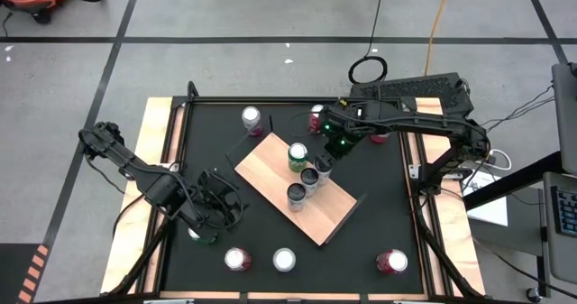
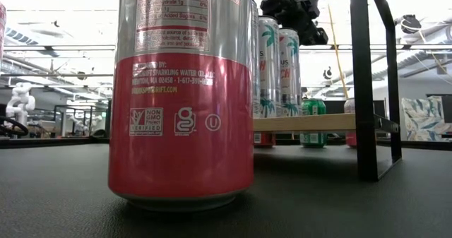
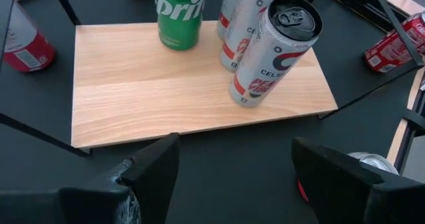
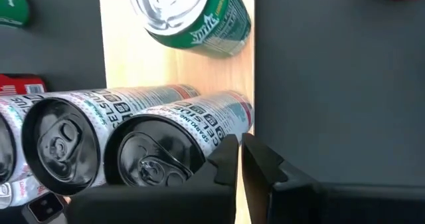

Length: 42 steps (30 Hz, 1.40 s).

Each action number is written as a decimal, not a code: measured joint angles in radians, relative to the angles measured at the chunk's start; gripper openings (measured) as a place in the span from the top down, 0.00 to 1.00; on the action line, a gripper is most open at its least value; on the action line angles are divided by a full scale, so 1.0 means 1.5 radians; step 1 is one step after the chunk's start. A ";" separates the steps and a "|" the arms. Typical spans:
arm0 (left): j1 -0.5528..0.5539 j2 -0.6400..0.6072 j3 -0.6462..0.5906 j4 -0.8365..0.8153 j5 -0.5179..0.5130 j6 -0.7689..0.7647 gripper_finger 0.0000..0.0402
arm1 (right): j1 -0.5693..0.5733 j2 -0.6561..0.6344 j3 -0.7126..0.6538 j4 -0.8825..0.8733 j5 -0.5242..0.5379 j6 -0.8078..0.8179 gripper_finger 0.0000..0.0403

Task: Place canned beverage on shelf
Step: Adjust the top white soda can on the shelf, then put the top green soda can aligned with the other top green soda can

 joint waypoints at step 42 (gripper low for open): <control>0.076 -0.049 0.000 0.011 0.020 0.093 0.28 | -0.001 -0.001 0.012 0.003 0.007 -0.003 1.00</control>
